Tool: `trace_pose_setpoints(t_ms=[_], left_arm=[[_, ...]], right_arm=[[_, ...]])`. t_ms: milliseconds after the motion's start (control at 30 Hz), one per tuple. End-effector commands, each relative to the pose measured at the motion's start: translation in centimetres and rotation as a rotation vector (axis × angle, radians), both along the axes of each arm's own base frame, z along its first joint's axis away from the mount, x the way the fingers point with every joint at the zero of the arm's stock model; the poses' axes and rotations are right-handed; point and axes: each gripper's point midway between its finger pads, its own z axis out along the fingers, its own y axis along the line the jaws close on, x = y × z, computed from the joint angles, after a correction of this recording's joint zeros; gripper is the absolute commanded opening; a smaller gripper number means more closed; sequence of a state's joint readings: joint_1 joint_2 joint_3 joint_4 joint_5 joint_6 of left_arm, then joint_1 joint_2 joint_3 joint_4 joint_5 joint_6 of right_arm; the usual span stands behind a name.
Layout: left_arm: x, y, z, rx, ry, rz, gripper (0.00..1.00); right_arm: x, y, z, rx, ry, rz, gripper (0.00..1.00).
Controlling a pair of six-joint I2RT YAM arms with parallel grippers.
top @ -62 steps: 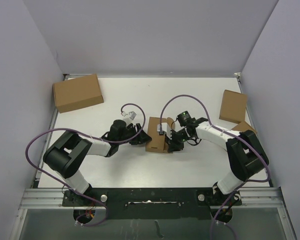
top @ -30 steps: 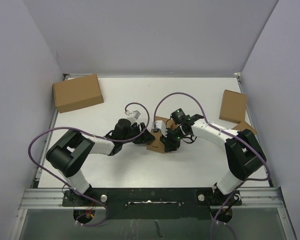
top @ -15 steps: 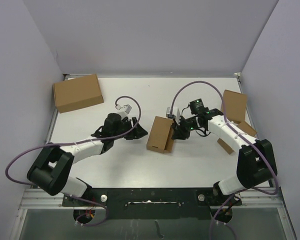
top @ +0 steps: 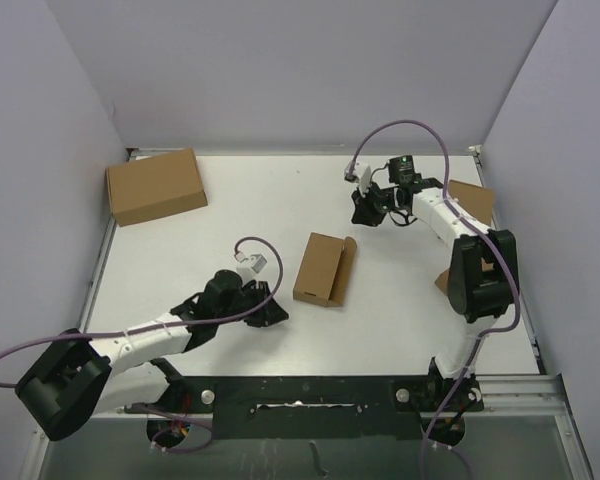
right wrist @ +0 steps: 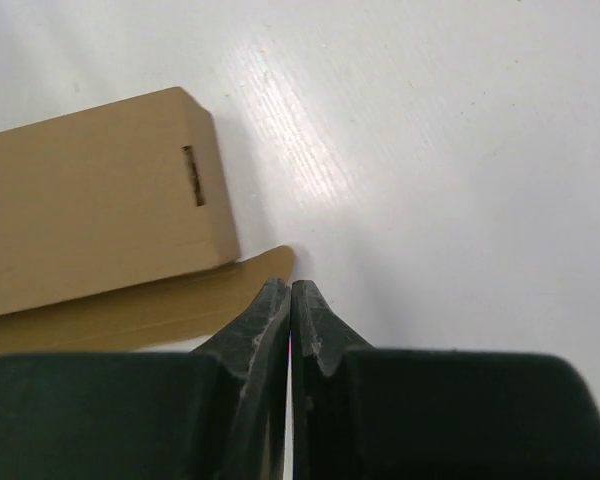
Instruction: Fold the paper box
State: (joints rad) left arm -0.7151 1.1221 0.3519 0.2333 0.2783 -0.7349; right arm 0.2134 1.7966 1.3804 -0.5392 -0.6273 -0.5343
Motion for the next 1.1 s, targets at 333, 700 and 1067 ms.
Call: trace_pose_setpoints(t_ms=[333, 700, 1067], left_arm=[[3.8, -4.0, -2.1, 0.039, 0.034, 0.02, 0.17], [8.1, -1.9, -3.1, 0.065, 0.061, 0.123, 0.18], [12.8, 0.6, -2.4, 0.087, 0.053, 0.136, 0.2]], right_arm=[[1.5, 3.2, -4.7, -0.061, 0.062, 0.161, 0.0], [-3.4, 2.8, -4.4, -0.063, 0.06, 0.285, 0.0], [-11.3, 3.0, -4.9, -0.11, 0.168, 0.381, 0.0]])
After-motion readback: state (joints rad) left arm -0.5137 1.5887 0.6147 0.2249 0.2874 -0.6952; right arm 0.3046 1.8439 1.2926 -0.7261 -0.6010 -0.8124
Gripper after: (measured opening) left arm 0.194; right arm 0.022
